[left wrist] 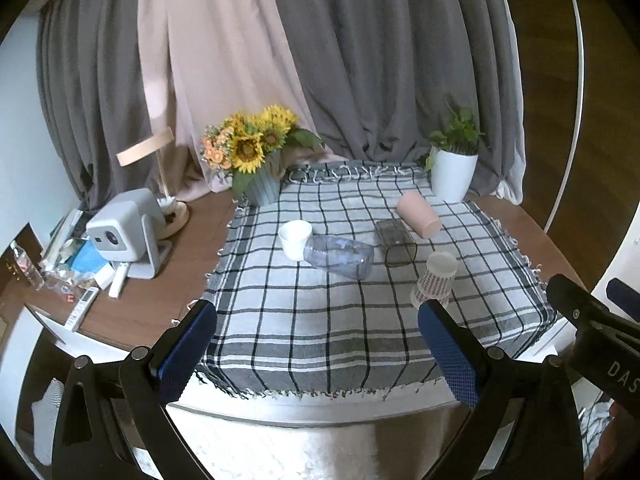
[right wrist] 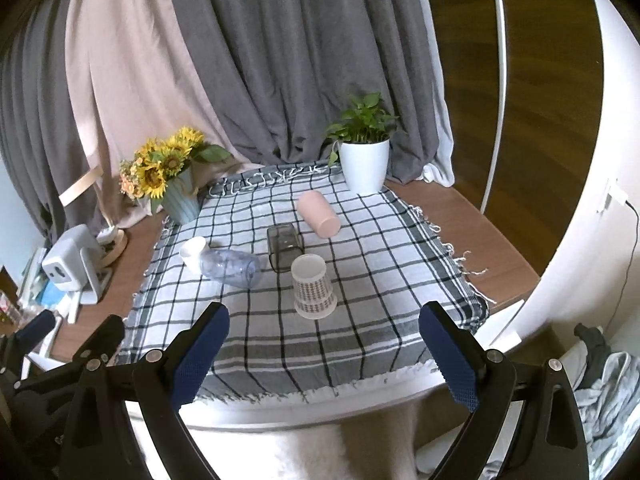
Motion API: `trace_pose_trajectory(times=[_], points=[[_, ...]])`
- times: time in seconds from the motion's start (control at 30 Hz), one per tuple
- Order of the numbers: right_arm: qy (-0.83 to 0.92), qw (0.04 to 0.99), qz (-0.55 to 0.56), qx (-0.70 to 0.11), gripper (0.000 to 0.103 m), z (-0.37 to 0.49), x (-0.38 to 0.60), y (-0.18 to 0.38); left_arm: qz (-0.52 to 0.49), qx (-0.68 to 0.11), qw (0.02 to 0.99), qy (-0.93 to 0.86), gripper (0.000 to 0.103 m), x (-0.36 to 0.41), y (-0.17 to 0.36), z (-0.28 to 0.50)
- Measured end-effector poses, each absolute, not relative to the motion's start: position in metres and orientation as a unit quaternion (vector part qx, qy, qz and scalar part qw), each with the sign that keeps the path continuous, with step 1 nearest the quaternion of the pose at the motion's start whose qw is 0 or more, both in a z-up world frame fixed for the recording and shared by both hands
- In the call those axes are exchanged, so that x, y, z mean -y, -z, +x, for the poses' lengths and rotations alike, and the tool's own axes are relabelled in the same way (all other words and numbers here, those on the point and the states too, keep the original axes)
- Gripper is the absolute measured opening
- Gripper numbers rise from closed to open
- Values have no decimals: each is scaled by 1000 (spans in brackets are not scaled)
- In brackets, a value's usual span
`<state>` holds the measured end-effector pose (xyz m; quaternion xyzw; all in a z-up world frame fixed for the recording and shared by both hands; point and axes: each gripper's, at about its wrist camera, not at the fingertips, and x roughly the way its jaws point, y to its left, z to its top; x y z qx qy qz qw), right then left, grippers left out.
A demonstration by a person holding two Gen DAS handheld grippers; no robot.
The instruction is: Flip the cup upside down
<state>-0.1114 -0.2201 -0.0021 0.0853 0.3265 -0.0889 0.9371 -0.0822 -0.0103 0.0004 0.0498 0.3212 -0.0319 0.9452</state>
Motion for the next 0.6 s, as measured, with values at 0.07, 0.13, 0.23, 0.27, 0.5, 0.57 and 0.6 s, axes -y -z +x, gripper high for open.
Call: trace_pose_trajectory(times=[0.07,0.13,0.23,0.27,0.5,0.57,0.6], points=[[87,937,86,-327,96,-114,223,2,41,-321,946,29,103,12,-4,-86],[86,936,86,-331,96,-116,225,2,36,-318,947,30,103,13,-6,-88],[88,936,89,-328,96,-119,230,0,35,-315,948,27,103,17,-8,-90],[88,937,89,-327,96,-120,230,0,35,-314,948,26,103,19,-8,-90],[86,939,84,-321,96,-125,237,-6,34,-312,949,27,103,26,-10,-93],[86,939,83,-322,96,-126,237,-6,34,-311,949,28,103,26,-10,-93],[87,939,84,-322,96,-125,237,-6,33,-310,950,28,103,27,-11,-93]])
